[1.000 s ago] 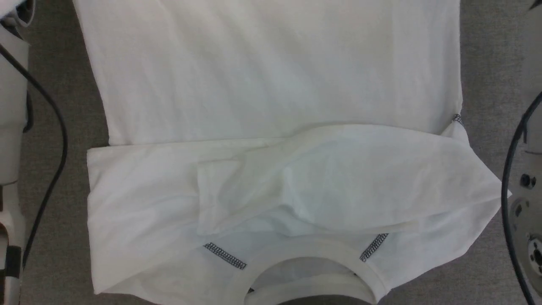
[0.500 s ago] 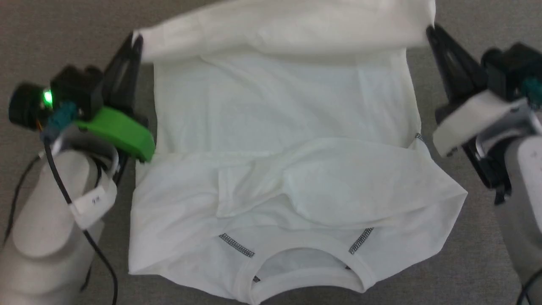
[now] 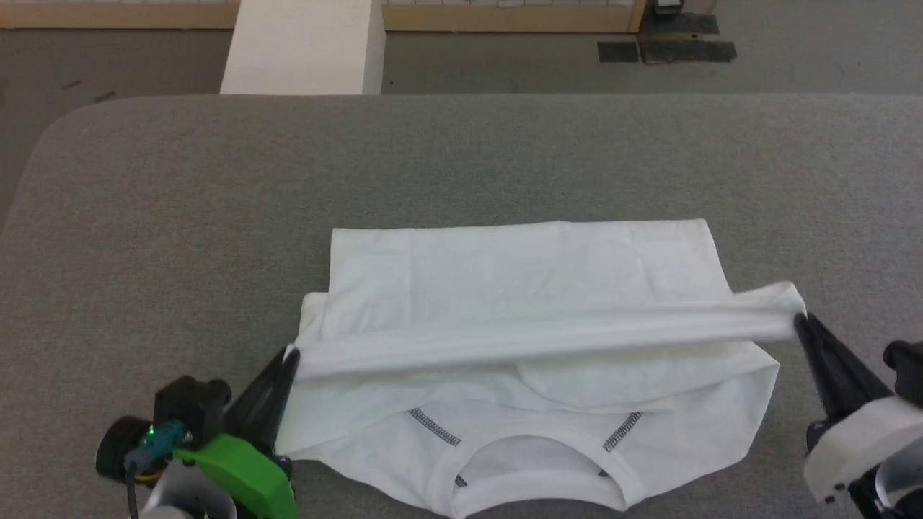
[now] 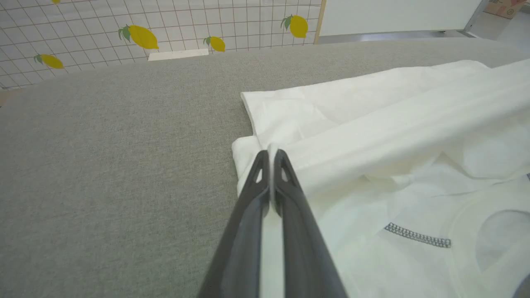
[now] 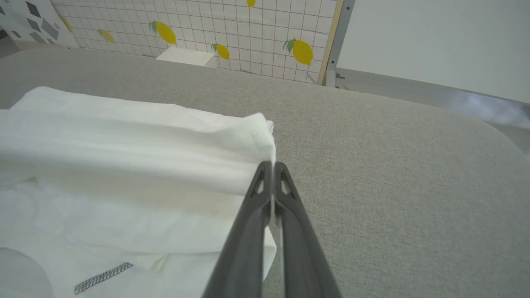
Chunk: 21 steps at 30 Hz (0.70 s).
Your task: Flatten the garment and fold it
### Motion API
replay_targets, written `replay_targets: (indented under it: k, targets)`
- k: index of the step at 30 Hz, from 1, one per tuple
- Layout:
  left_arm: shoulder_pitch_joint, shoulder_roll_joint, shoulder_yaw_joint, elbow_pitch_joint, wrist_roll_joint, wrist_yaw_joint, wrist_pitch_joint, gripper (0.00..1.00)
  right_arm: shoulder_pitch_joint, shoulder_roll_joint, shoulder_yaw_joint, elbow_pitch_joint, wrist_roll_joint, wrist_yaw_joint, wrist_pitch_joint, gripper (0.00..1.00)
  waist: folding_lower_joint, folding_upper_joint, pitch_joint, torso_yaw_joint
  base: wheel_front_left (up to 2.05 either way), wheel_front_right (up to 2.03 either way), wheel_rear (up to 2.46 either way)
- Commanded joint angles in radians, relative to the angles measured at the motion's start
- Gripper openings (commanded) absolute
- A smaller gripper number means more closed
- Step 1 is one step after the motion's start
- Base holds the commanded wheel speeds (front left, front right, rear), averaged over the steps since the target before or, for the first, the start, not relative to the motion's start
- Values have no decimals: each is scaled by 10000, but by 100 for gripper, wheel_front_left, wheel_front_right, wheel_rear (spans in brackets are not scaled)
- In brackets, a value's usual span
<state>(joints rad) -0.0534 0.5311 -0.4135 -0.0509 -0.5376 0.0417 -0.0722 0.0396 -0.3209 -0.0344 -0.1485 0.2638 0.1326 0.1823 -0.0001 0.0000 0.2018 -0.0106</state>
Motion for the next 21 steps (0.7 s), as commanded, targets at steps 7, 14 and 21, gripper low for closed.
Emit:
replay_targets:
  k: [7, 14, 21]
  targets:
    - [929, -113, -260, 449, -366, -25, -11, 0, 1483, 915, -696, -431, -133, -19, 1172, 0, 1, 0, -396, 362, 0, 0, 0]
    - [1085, -367, -698, 1276, -474, -216, 157, 0, 1972, 1599, -1012, 95, -349, -19, 2463, 0, 1, 0, -385, 351, 0, 0, 0]
    - [974, -724, -953, 2213, -676, -366, 278, 47, 1880, 2057, -993, 571, -476, -19, 3225, 59, 1, 0, -371, 295, 0, 0, 0]
